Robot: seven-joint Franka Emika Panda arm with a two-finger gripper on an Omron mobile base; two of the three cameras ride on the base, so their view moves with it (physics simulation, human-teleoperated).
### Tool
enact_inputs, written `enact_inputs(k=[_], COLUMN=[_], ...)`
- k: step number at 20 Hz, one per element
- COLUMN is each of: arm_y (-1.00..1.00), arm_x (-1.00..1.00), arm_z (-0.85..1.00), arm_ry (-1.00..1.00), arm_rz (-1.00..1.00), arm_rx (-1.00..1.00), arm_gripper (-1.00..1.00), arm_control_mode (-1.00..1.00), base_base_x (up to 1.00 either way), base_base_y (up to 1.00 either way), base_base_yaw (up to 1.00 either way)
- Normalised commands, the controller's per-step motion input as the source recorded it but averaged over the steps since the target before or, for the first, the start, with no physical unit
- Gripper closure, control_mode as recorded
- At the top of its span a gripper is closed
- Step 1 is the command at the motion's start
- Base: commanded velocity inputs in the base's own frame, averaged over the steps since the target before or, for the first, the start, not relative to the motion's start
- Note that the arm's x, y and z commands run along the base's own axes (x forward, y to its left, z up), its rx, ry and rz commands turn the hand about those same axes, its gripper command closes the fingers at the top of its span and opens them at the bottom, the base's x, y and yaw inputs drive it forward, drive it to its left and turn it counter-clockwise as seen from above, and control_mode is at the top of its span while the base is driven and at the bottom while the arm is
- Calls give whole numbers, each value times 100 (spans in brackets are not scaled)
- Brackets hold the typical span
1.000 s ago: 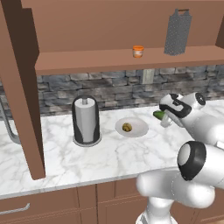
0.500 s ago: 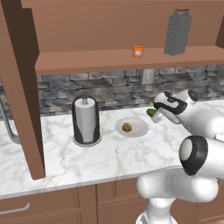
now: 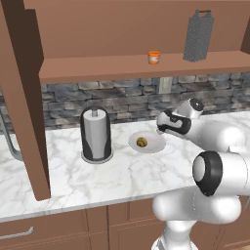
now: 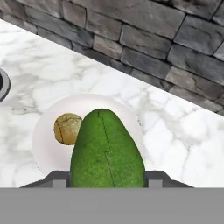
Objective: Pick the avocado and bread from the counter and place them on the plate. Then pick the jam from the cabinet and place it next to the plate. Lastly close the cabinet door.
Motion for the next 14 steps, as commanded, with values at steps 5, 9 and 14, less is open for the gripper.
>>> enact_inputs(k=[5,9,14], arm_y=[32,25,23], arm_x=[14,18,23], arm_z=[-25,-27,-27], arm_ry=[3,5,6], arm_rz=[-13,-6,-1], arm_rx=[0,0,1], arm_gripper=[100,100,100], arm_control_mode=[-100,-100,-100], base_base_x=[0,0,0], base_base_y=[0,0,0], base_base_yaw=[0,0,0])
